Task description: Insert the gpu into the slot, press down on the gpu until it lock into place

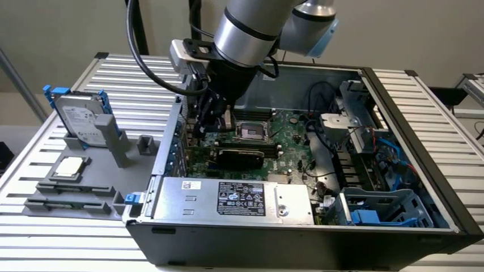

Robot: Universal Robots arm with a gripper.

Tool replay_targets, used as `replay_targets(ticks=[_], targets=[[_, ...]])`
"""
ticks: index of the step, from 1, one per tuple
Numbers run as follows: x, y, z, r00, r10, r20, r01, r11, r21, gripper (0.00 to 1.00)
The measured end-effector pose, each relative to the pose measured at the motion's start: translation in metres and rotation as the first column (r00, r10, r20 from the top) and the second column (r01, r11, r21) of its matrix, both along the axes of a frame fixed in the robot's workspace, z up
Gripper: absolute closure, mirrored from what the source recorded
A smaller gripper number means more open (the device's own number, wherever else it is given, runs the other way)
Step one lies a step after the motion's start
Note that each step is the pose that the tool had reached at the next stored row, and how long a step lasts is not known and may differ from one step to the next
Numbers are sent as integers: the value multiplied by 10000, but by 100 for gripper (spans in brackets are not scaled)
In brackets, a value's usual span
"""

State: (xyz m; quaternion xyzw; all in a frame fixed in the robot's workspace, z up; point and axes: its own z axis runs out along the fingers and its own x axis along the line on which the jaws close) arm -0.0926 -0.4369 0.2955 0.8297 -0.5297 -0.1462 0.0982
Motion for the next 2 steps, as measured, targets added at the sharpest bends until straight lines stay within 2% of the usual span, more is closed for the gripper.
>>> replay_targets(ticks=[2], targets=[[0, 0, 0, 10000, 0, 0, 0, 10000, 0, 89]])
